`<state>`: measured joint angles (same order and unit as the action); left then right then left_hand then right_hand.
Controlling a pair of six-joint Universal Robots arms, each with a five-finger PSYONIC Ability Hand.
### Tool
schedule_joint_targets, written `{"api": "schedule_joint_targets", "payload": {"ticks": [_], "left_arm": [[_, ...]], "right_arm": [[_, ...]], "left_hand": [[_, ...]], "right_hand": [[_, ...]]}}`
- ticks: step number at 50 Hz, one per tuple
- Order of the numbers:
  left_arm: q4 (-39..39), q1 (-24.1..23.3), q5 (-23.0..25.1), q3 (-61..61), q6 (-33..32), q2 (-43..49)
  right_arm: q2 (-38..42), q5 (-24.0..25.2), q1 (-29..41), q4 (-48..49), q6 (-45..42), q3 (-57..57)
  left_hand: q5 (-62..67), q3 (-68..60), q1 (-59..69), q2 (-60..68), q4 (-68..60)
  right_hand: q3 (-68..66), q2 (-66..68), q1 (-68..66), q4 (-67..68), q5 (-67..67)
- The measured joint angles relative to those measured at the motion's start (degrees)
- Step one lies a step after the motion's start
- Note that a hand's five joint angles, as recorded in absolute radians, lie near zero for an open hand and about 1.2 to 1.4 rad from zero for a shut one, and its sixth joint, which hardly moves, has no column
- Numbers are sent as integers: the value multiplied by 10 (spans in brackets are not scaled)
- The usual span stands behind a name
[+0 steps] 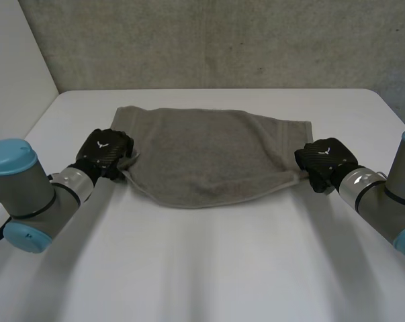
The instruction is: Fold the towel.
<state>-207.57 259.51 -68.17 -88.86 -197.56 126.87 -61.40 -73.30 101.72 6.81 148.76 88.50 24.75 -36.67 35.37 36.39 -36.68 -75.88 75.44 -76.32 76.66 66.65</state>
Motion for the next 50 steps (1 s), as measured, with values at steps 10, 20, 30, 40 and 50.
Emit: {"api": "schedule_joint_targets", "payload": {"ticks": [10,20,30,40,50], "left_arm": [[-2,1,8,-5,-33,2],[0,1,51,-9,-104,9],[4,8,135,-1,-112,-38],[42,16,168,141,-112,-10],[153,15,204,290,-168,95]], "right_arm": [[3,0,2,0,-1,2],[3,0,2,0,-2,1],[4,0,2,0,-4,1],[7,-1,5,0,-4,1],[9,-1,4,0,-5,4]], "left_hand": [[-8,9,-8,-7,7],[-34,33,-30,-30,31],[-58,50,-48,-51,51],[-59,50,-52,-51,53],[-58,50,-52,-51,53]], "right_hand": [[0,0,0,0,0],[0,0,0,0,0],[0,0,0,0,0],[0,0,0,0,0],[0,0,0,0,0]]}}
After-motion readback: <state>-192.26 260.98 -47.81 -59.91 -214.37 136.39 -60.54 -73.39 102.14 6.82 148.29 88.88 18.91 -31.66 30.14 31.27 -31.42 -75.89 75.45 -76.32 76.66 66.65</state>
